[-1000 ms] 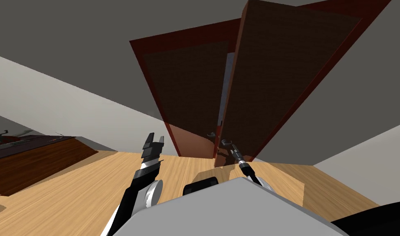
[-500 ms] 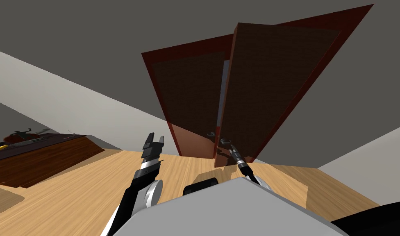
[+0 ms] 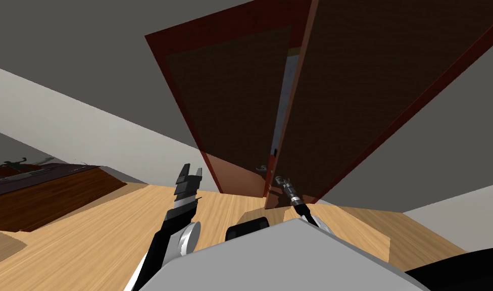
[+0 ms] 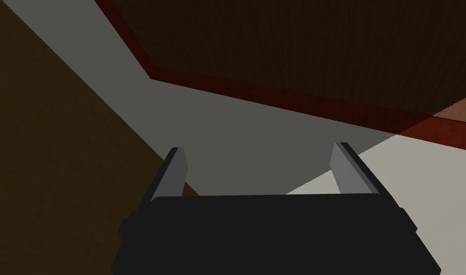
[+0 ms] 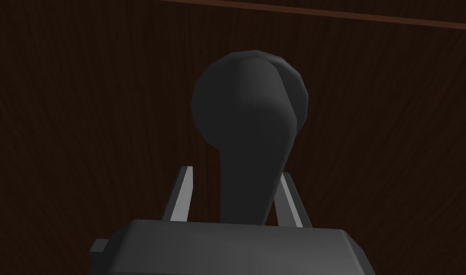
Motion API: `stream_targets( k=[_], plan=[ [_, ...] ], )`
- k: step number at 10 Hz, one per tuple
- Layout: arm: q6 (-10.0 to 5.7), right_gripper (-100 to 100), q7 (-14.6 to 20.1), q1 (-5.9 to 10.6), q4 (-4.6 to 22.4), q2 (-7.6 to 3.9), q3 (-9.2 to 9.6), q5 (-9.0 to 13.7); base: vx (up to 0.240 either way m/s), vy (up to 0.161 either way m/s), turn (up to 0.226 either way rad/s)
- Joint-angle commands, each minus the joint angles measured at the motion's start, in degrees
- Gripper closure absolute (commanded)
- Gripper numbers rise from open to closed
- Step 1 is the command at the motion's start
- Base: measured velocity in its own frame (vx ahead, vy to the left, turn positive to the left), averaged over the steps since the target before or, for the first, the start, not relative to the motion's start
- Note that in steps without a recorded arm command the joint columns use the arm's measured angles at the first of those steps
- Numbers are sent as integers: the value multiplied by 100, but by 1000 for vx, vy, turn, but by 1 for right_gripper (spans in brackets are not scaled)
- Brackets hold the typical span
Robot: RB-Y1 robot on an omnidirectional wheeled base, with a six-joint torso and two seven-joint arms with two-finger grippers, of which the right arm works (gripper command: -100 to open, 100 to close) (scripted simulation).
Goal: Pull the door open
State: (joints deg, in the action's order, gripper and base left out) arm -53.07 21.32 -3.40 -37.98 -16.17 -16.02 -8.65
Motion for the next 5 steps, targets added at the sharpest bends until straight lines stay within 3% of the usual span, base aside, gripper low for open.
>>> stream_targets(
  k=[1,5],
  plan=[
    [-1,100,4,-6,0,-1,0,0,-28,-1,0],
    [-1,100,4,-6,0,-1,0,0,-15,1,-1]
  ],
)
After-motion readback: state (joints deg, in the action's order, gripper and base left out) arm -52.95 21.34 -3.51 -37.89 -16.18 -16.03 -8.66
